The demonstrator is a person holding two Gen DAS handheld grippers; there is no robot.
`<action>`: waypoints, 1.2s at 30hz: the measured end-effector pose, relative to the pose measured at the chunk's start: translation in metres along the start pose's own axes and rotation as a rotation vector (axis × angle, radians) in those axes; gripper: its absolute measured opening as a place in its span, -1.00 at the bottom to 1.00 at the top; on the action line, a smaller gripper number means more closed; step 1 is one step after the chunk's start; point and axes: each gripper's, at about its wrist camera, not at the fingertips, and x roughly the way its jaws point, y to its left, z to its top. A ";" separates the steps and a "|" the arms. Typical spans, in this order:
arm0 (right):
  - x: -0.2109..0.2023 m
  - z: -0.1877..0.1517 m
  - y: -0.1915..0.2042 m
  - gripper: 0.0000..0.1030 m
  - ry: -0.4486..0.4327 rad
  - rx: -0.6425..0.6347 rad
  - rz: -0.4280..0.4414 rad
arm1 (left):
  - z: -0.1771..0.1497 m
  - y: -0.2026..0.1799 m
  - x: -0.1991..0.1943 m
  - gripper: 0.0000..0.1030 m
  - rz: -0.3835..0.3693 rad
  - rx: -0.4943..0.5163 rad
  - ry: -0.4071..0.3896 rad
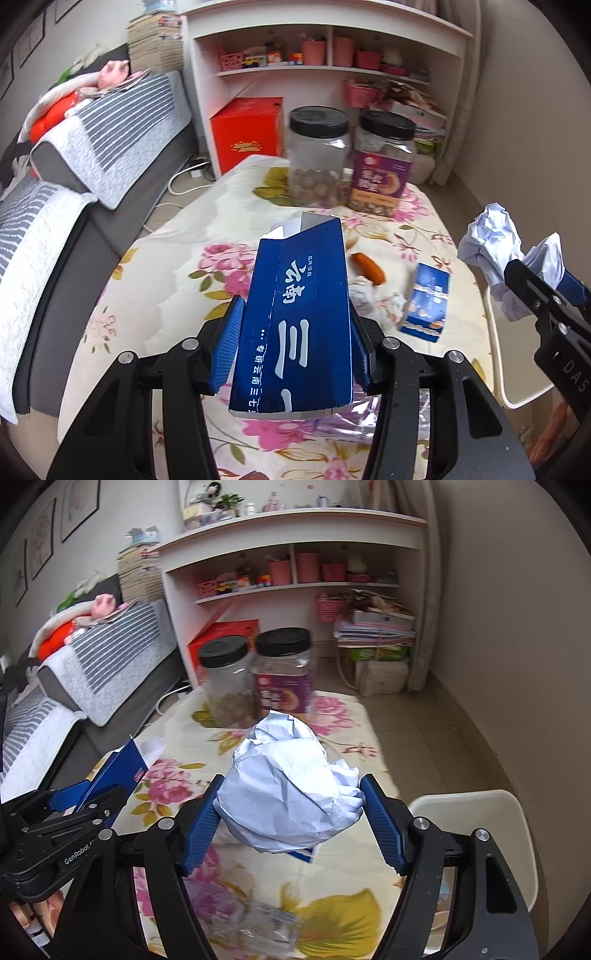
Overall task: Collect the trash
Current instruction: 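Carry the paper ball into the white bin and open the right gripper while the left carries the box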
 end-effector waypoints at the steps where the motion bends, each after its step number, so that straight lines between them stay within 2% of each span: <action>1: -0.002 0.000 -0.006 0.35 0.000 0.006 -0.011 | 0.000 -0.005 0.000 -0.02 -0.005 0.009 -0.002; 14: -0.018 -0.009 -0.083 0.36 0.020 0.127 -0.158 | -0.004 -0.064 -0.009 -0.02 -0.058 0.103 -0.019; 22: -0.023 -0.019 -0.138 0.38 0.091 0.240 -0.272 | -0.012 -0.115 -0.020 -0.02 -0.113 0.174 -0.031; 25: -0.032 -0.020 -0.157 0.42 0.094 0.285 -0.305 | -0.014 -0.135 -0.019 -0.02 -0.136 0.192 -0.021; 29: -0.049 -0.024 -0.186 0.60 0.076 0.365 -0.353 | -0.020 -0.164 -0.019 -0.02 -0.168 0.219 -0.020; 36: -0.078 -0.027 -0.225 0.71 0.027 0.469 -0.383 | -0.031 -0.224 -0.016 -0.02 -0.261 0.240 0.022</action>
